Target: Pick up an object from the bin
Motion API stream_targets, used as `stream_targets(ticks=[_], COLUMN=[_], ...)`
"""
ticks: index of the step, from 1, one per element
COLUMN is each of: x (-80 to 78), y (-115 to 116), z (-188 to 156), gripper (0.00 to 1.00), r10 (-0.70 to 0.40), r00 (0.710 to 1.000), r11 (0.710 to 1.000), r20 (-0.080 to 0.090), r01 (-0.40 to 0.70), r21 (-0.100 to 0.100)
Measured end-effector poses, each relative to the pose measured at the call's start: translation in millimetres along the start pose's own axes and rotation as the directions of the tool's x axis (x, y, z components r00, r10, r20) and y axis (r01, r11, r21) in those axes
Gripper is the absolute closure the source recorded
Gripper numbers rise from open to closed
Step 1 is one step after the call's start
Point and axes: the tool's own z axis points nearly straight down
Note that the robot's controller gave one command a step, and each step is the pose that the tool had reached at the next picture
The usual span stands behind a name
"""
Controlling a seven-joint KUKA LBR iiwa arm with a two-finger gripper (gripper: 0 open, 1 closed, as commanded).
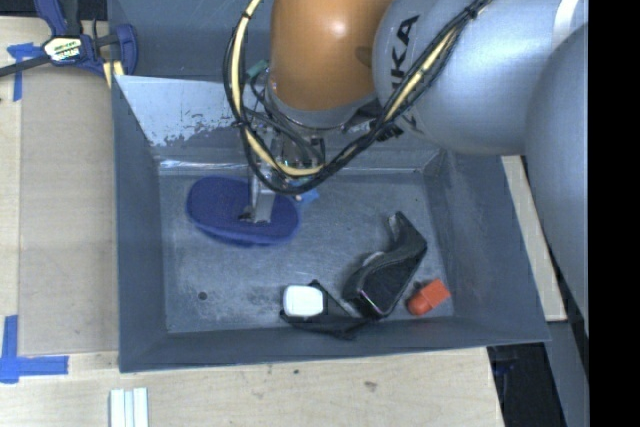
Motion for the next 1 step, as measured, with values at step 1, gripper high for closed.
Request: stream_targets(ticks=[1], x=[3.3], y=[-44.6], z=[133.9], gripper=[0.00], r10=[0.059], r00=[0.998], r11=[0.998], r20=[0.011], r01=[-0.059], r21=[-0.005])
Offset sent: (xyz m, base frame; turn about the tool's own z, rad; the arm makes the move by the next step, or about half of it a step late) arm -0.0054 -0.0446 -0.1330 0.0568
